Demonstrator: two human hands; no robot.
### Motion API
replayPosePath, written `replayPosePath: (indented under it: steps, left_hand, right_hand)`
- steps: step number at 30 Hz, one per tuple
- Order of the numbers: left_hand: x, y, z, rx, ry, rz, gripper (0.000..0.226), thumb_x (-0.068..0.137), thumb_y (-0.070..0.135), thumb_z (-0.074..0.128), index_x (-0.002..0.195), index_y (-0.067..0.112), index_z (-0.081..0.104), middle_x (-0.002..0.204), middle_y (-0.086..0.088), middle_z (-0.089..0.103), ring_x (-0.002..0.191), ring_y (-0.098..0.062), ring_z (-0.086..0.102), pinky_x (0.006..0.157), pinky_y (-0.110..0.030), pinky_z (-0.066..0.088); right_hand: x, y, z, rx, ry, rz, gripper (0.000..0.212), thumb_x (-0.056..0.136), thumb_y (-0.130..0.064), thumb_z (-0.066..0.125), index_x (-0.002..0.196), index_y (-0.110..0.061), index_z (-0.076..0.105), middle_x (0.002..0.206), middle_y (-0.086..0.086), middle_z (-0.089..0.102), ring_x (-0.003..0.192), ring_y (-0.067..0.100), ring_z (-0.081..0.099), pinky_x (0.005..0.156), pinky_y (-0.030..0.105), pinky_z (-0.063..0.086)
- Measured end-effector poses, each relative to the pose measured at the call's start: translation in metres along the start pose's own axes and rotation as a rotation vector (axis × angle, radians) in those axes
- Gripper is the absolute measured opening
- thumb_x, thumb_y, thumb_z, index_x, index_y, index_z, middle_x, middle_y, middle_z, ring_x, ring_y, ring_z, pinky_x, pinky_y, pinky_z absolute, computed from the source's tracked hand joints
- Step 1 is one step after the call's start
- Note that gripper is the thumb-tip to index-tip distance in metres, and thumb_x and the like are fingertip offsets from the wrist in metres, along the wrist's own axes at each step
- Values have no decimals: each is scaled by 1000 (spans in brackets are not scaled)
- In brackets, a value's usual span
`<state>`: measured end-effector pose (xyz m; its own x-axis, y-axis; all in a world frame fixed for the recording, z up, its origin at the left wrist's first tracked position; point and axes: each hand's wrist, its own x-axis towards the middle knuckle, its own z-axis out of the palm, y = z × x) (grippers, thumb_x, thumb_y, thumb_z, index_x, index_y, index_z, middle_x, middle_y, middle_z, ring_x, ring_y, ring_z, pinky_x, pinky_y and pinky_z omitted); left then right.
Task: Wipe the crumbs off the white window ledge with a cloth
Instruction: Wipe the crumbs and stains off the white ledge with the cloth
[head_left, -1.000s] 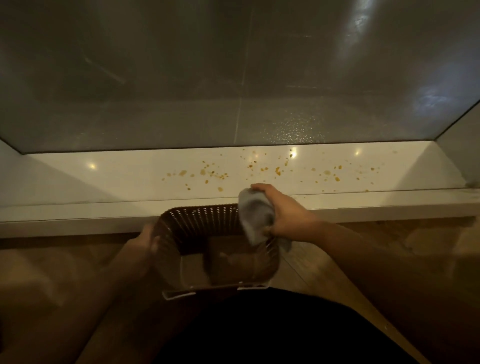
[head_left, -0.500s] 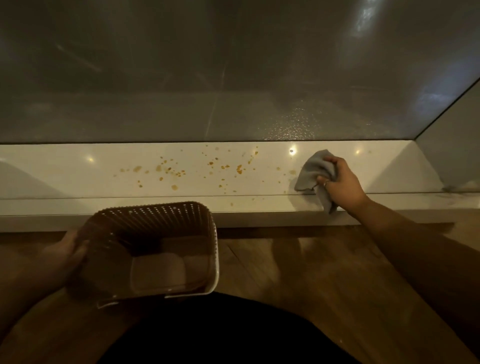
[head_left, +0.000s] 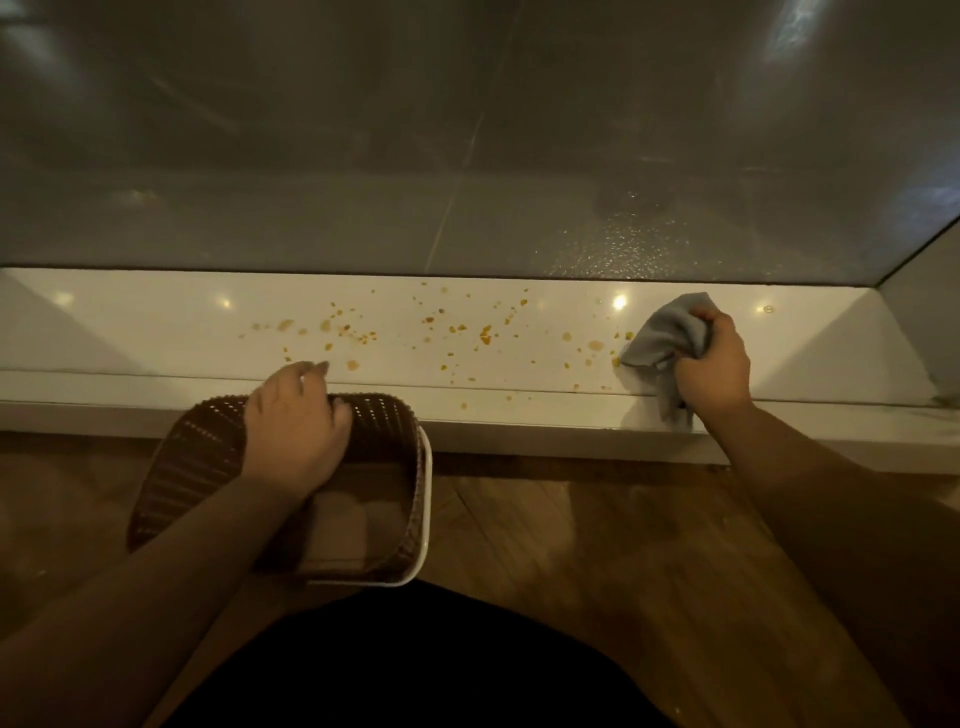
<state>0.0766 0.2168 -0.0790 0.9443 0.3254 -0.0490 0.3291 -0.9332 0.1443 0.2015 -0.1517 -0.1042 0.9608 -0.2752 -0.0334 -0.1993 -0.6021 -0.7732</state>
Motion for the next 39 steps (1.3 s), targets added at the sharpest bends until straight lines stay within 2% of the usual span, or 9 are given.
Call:
replayPosePath:
  steps: [4, 9, 14, 19, 22, 25, 29, 34, 39]
  left_hand:
    - [8, 31, 6, -120, -22, -1, 43, 92, 22, 39, 134, 18, 44, 139, -8, 44, 132, -25, 36, 116, -49, 12]
    - [16, 82, 2, -265, 3, 116, 34, 93, 36, 43, 122, 22, 55, 122, -2, 56, 114, -20, 52, 102, -43, 33]
    - [16, 137, 15, -65, -266, 316, 25, 88, 31, 55, 111, 21, 55, 107, 1, 60, 95, -18, 59, 82, -32, 49]
    - [13, 164, 40, -51, -411, 304, 29, 89, 40, 56, 102, 14, 58, 102, -4, 62, 94, -22, 60, 83, -35, 51]
    - [9, 169, 52, -93, -483, 311, 33, 90, 44, 54, 99, 12, 60, 98, -4, 64, 92, -20, 60, 83, -34, 50]
    - [7, 175, 61, -141, -496, 345, 34, 92, 43, 50, 100, 11, 59, 99, -6, 63, 93, -21, 59, 84, -34, 49]
    - [7, 177, 67, -201, -482, 348, 34, 94, 42, 47, 101, 10, 58, 100, -7, 63, 93, -22, 58, 83, -34, 48]
    - [11, 177, 73, -235, -477, 346, 29, 97, 35, 44, 102, 10, 57, 101, -8, 63, 95, -23, 58, 86, -36, 48]
    - [8, 173, 78, -218, -395, 362, 24, 97, 33, 44, 103, 12, 53, 97, -5, 61, 92, -21, 58, 83, -33, 49]
  right_hand:
    - [11, 4, 0, 10, 102, 81, 58, 81, 11, 47, 133, -13, 40, 131, 19, 47, 120, 34, 49, 94, 29, 40]
    - [24, 11, -15, 153, 238, 101, 48, 89, 5, 45, 131, -17, 44, 135, 9, 46, 120, 21, 47, 97, 19, 33]
    - [40, 28, -45, 133, 298, 159, 45, 91, 1, 47, 134, -11, 41, 138, 14, 45, 126, 26, 44, 97, 20, 32]
    - [43, 71, -47, -495, 116, 223, 50, 92, -28, 51, 132, -2, 37, 137, 26, 32, 119, 41, 38, 94, 32, 27]
    - [38, 87, -44, -841, 89, 136, 65, 89, -46, 47, 138, -6, 33, 148, 17, 16, 132, 39, 23, 108, 49, 22]
    - [42, 95, -40, -805, 12, 1, 78, 89, -46, 47, 146, -3, 16, 156, 16, 4, 144, 34, 2, 116, 52, 5]
    - [46, 110, -35, -701, -108, -38, 71, 93, -53, 33, 150, -21, 4, 158, 12, 1, 145, 32, -2, 116, 50, 9]
    - [47, 111, -25, -687, -28, -114, 51, 100, -27, 28, 148, -11, 19, 156, 20, 14, 145, 33, 6, 120, 44, 4]
    - [36, 95, -6, -411, 66, -100, 51, 93, -4, 38, 144, -5, 31, 154, 13, 25, 144, 30, 16, 118, 45, 17]
